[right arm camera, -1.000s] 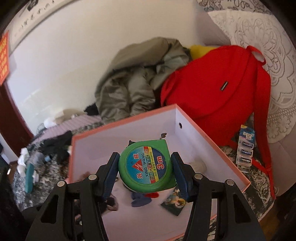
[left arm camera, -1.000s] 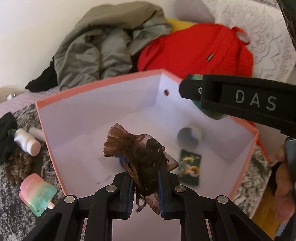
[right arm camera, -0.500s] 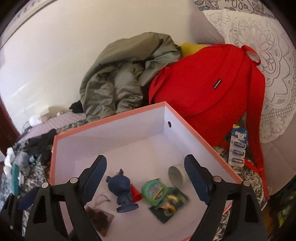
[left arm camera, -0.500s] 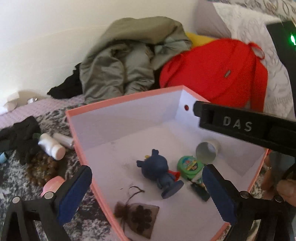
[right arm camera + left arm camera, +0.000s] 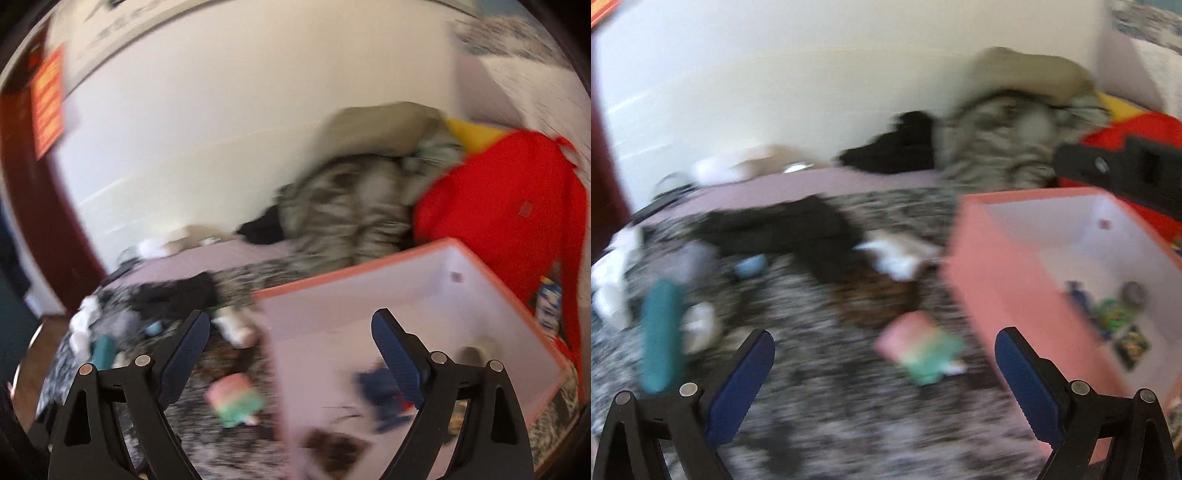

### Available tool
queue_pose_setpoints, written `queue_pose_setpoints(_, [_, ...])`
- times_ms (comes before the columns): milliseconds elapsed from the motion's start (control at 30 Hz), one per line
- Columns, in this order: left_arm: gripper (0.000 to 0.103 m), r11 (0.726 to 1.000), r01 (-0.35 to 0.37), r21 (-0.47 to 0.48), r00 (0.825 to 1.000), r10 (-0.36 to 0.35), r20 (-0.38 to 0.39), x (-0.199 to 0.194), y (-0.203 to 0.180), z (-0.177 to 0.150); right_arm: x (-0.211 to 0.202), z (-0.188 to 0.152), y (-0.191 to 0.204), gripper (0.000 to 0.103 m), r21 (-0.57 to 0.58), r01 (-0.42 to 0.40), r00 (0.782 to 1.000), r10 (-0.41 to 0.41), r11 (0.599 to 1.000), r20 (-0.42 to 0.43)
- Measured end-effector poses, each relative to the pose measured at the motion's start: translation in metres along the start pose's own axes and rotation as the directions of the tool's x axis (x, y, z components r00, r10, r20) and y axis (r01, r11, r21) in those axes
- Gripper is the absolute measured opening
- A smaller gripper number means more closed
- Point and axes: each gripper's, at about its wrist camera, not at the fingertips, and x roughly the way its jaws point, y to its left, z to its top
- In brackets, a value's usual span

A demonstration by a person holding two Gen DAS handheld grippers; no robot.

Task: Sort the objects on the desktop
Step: 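Move both tools back over the table toward the teal case, then grasp the teal case with the left tool while the right grasps the white lid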

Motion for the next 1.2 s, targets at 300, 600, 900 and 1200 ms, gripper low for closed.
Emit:
queue_pose_setpoints(300, [0.099, 0.967, -0.242, -0.078, 0.959, 0.227, -0.171, 0.038, 0.148, -0.035, 0.087, -0.047, 0.133, 0.091, 0.013, -0.32, 0.915, 0.312, 0.947, -0.256])
queue_pose_setpoints(600, [0.099, 0.967, -0.15, -0.204, 0.953, 0.086, -0.291, 0.099, 0.212, -0.05, 0.201, -0.098, 0.212, 0.075, 0.467, -0.476, 0.65, 0.656, 0.745, -0.384])
queue_pose_setpoints(900, [0.099, 0.958, -0.081, -0.277, 0.958, -0.002, -0.288, 0.135, 0.241, -0.044, 0.266, -0.134, 0.24, 0.063, 0.507, -0.364, 0.683, 0.594, 0.781, -0.424])
queue_pose_setpoints(1200, [0.07, 0.96, -0.017, -0.28, 0.968, -0.054, -0.245, 0.153, 0.241, -0.037, 0.296, -0.145, 0.244, 0.037, 0.533, -0.386, 0.65, 0.632, 0.753, -0.422])
